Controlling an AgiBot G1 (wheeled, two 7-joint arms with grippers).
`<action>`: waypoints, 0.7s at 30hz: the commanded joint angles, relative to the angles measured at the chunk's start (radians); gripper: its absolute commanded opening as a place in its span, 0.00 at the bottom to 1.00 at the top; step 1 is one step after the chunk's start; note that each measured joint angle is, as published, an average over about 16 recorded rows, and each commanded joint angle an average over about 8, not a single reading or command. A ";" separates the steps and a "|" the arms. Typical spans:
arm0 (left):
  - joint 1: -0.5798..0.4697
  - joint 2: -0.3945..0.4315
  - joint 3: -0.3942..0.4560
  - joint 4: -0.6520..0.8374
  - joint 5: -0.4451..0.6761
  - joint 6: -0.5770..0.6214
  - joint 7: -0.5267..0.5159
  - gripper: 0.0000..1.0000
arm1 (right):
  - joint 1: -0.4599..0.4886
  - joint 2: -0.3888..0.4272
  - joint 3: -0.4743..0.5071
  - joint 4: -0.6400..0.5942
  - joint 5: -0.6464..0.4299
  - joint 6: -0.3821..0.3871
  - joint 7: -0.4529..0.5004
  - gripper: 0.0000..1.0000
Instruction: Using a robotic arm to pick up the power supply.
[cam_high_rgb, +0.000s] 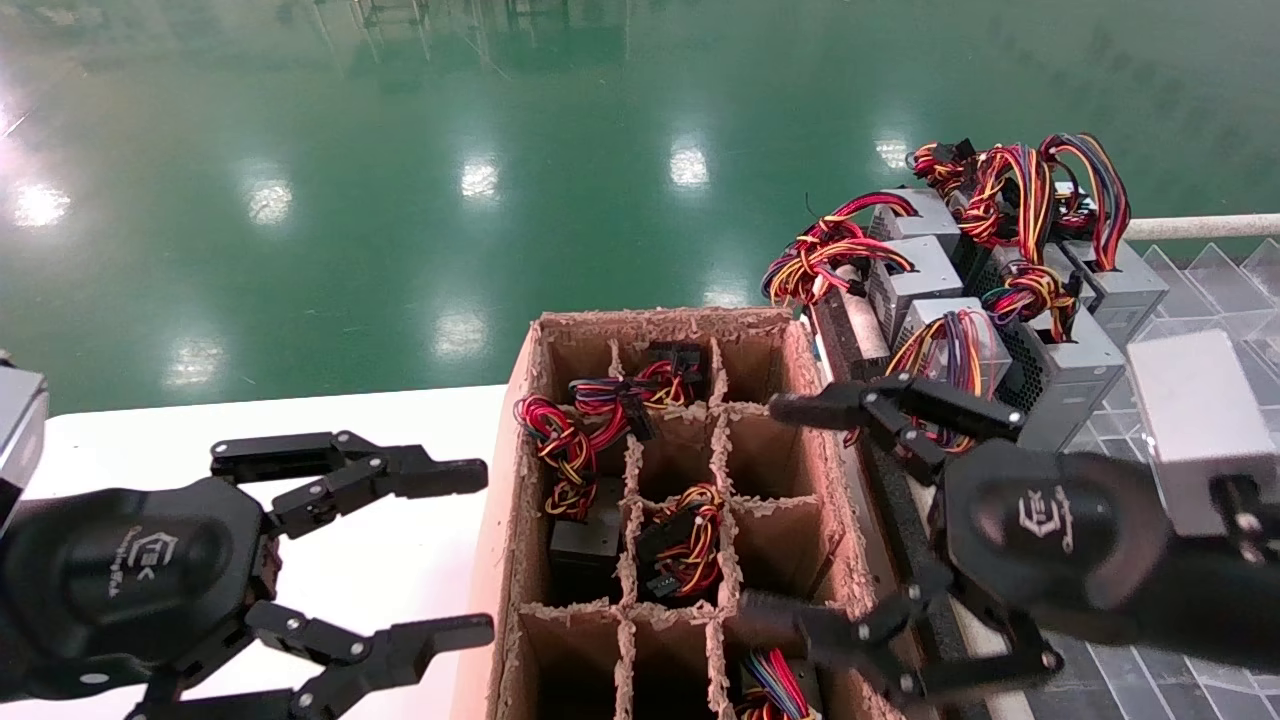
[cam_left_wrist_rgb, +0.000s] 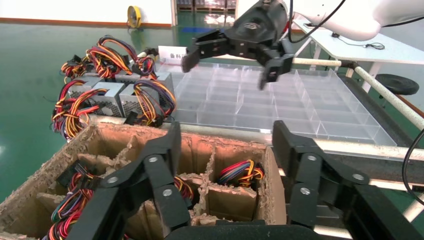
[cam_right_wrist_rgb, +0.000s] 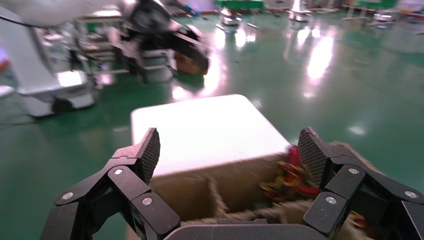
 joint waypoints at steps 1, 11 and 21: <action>0.000 0.000 0.000 0.000 0.000 0.000 0.000 1.00 | 0.002 -0.007 -0.005 -0.001 0.018 -0.025 0.011 1.00; 0.000 0.000 0.000 0.000 0.000 0.000 0.000 1.00 | 0.005 -0.023 -0.016 -0.004 0.062 -0.084 0.034 1.00; 0.000 0.000 0.000 0.000 0.000 0.000 0.000 1.00 | 0.005 -0.020 -0.015 -0.004 0.053 -0.072 0.029 1.00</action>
